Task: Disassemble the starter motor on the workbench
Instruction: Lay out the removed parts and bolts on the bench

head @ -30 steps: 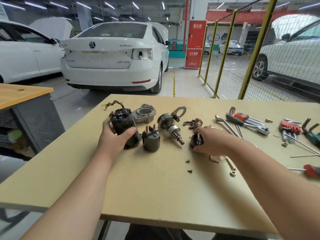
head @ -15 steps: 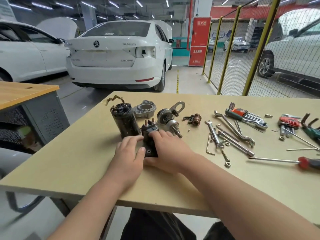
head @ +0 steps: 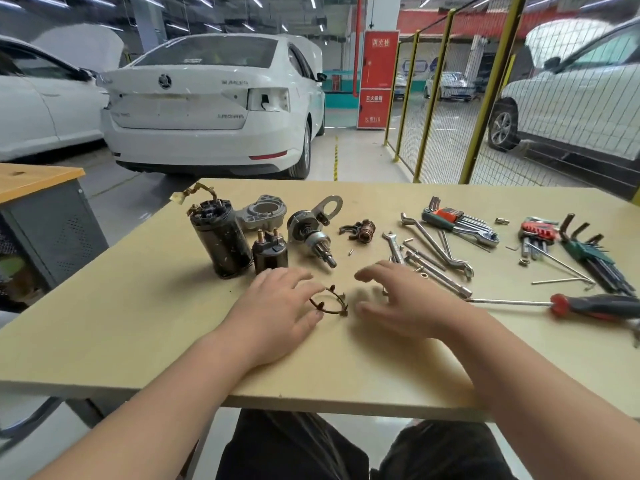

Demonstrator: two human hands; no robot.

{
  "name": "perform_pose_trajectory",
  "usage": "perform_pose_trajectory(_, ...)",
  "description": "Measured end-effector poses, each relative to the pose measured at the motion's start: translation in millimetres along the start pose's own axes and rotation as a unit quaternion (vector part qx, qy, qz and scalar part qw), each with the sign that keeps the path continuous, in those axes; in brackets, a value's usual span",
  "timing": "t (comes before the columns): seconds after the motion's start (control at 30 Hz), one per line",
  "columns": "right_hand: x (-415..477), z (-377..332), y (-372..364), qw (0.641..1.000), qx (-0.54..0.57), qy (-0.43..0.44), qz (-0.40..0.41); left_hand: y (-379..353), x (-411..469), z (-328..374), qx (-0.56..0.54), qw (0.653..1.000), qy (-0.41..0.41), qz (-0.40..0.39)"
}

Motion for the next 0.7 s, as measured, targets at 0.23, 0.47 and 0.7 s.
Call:
perform_pose_trajectory(0.23,28,-23,-19,0.994,-0.107,0.037,-0.009,3,-7,-20,-0.012,1.000,0.009,-0.002)
perform_pose_trajectory(0.47,42,-33,-23,0.994,-0.107,0.019,0.023,6,-21,-36,-0.066,0.996,0.065,-0.018)
perform_pose_trajectory(0.7,57,-42,-15,0.995,-0.008,-0.044,0.091,14,5,15,-0.075,0.991,0.080,0.084)
Point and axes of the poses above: each hand's wrist, its own x-axis towards the middle knuckle, its own y-axis out of the back of the hand, z = x × y, the point moved 2 cm from there along x, towards the middle knuckle, and after that the axes turned 12 degrees about -z, right-handed, at the moved point
